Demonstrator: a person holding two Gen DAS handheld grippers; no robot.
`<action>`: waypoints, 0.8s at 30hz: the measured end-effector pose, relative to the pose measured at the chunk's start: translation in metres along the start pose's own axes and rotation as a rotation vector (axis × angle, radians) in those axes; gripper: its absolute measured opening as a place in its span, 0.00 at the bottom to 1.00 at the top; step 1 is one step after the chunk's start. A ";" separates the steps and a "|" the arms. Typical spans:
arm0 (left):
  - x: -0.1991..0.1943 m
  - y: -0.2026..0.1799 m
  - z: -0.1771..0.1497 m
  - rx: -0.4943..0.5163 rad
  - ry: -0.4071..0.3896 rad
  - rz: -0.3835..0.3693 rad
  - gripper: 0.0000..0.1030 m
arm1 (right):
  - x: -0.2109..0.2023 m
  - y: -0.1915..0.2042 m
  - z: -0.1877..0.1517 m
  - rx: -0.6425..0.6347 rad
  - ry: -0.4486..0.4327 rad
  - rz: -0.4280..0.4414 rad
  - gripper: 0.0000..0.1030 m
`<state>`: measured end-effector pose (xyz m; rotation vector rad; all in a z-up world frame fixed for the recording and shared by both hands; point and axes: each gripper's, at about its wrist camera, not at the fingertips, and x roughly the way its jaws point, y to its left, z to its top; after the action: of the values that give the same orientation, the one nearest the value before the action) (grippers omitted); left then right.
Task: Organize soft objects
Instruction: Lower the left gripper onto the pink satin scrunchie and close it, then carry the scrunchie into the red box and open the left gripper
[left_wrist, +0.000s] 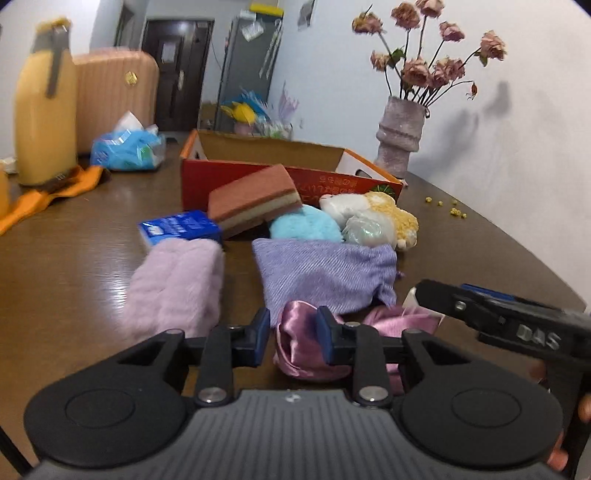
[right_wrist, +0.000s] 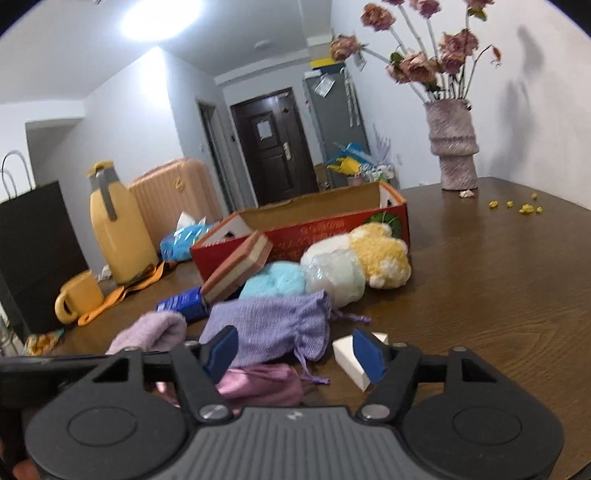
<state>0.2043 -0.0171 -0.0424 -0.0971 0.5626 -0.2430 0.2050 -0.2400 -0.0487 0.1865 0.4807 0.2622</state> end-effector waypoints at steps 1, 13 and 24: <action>-0.005 -0.002 -0.005 0.001 -0.001 0.007 0.22 | 0.000 0.003 -0.005 -0.009 0.012 -0.003 0.63; -0.034 -0.005 -0.014 0.017 -0.040 -0.050 0.54 | -0.014 0.017 -0.035 -0.025 0.076 0.045 0.33; -0.008 0.021 -0.013 -0.124 0.094 -0.205 0.28 | -0.022 0.022 -0.044 -0.077 0.102 0.075 0.25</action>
<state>0.1950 0.0052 -0.0529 -0.2656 0.6622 -0.4140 0.1609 -0.2200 -0.0724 0.1161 0.5641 0.3643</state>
